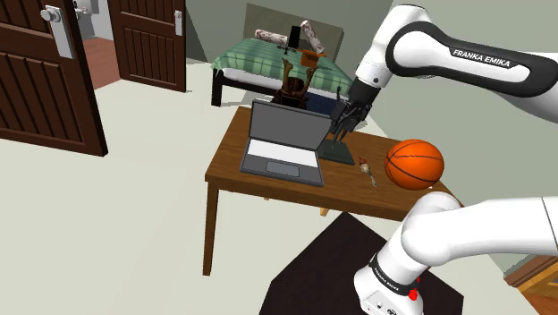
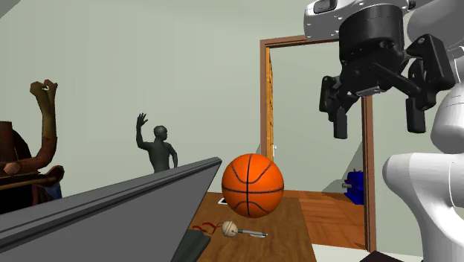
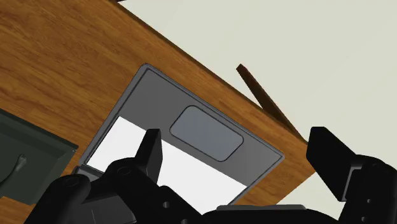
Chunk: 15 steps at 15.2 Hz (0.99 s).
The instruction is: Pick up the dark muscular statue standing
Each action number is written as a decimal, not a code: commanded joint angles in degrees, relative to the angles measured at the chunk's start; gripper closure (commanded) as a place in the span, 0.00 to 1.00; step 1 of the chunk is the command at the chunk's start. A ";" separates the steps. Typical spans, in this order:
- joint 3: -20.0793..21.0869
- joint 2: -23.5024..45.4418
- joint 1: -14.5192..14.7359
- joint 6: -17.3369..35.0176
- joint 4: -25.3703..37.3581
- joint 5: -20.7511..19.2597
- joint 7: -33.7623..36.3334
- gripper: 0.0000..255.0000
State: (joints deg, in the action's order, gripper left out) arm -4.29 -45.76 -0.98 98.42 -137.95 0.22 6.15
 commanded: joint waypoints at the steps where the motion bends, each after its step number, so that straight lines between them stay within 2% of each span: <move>1: 0.00 0.00 0.00 0.00 0.00 0.00 0.00 0.00; 8: -8.18 8.52 -1.95 0.97 7.39 -4.15 -9.47 0.00; 15: -16.09 19.27 -2.52 1.34 17.89 -5.41 -19.07 0.00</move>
State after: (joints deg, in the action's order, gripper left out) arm -19.13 -28.66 -3.54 100.08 -122.59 -5.23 -11.29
